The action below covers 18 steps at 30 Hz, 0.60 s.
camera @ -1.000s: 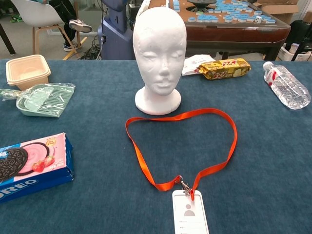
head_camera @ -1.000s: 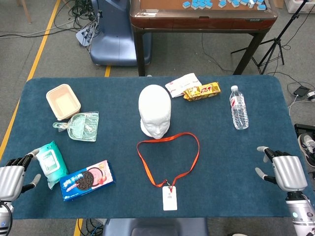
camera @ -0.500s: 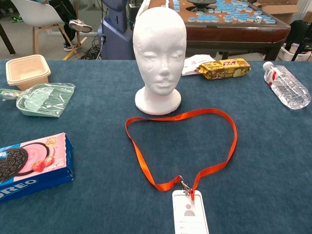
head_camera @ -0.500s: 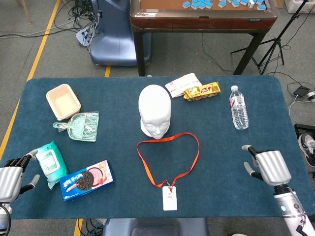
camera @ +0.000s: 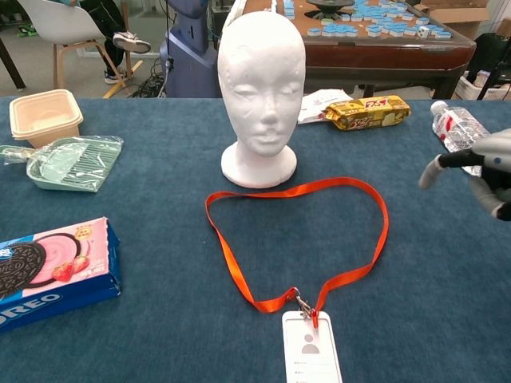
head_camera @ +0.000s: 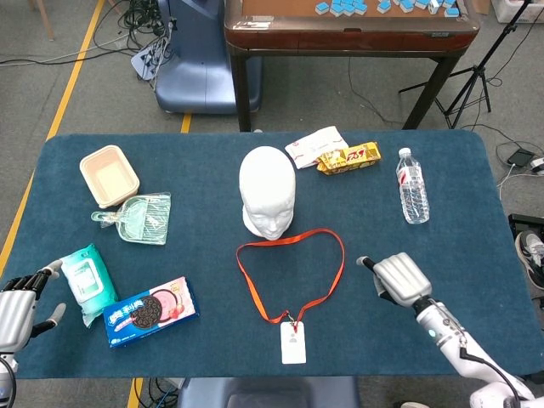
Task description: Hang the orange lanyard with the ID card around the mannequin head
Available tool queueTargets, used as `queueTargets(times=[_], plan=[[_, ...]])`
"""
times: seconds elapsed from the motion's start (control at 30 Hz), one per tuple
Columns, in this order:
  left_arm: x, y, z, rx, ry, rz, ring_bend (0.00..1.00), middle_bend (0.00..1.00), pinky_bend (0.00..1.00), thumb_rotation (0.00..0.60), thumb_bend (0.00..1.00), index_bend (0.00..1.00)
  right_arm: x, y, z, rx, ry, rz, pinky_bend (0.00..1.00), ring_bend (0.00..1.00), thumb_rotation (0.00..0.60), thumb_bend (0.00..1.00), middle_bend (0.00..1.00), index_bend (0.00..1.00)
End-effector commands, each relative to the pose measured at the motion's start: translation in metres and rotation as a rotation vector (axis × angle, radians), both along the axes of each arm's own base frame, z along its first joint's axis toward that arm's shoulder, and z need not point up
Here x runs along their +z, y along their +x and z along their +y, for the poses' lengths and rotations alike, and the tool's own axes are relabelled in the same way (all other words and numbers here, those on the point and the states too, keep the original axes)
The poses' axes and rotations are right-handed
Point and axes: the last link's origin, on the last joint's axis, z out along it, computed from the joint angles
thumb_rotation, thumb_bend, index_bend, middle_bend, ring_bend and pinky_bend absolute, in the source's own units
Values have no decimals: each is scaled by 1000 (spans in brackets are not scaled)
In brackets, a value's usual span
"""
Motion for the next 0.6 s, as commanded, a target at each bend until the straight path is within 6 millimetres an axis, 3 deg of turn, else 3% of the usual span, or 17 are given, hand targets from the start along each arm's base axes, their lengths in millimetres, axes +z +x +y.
queueTargets(times=[0.03, 0.33, 0.6], plan=[[0, -1, 0, 1, 0, -1, 355, 342, 323, 600, 260, 178, -19, 8, -10, -1, 43, 11, 1000, 1000, 600, 858, 1000, 265], [-2, -3, -1, 1, -9, -10, 355, 342, 323, 600, 260, 179, -50, 10, -22, -27, 68, 20, 1000, 1000, 600, 858, 1000, 245], [-3, -5, -3, 0, -12, -16, 355, 342, 323, 600, 260, 179, -63, 4, -25, -56, 78, 40, 1000, 1000, 600, 858, 1000, 245]])
